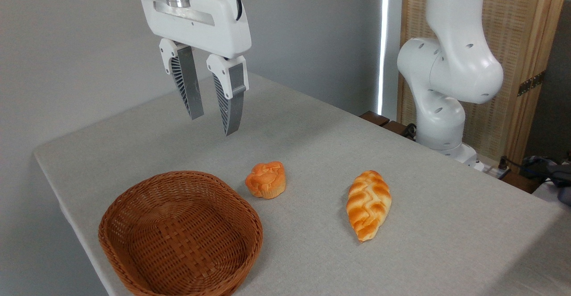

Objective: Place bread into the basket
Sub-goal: 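Move the open gripper down over the round orange bread roll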

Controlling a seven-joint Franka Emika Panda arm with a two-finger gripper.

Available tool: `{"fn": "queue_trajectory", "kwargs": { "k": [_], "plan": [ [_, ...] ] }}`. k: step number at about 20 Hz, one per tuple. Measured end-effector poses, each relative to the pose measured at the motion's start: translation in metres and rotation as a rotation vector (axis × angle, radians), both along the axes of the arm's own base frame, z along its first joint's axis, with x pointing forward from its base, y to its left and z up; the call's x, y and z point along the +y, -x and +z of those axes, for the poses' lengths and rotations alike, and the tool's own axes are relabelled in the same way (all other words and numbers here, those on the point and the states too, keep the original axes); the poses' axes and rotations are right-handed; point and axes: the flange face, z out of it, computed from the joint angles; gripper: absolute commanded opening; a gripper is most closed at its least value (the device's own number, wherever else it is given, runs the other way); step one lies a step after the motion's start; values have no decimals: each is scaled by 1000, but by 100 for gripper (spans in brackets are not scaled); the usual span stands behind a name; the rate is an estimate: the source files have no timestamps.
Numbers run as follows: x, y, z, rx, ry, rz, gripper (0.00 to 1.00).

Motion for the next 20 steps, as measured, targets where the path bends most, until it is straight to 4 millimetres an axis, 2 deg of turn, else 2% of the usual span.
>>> {"fn": "queue_trajectory", "kwargs": {
  "k": [6, 13, 17, 20],
  "plan": [
    [1, -1, -4, 7, -1, 2, 100],
    [-2, 5, -21, 37, -4, -5, 100],
    [-20, 31, -39, -14, 0, -41, 100],
    [-48, 68, -73, -12, -2, -106, 100]
  ]
}}
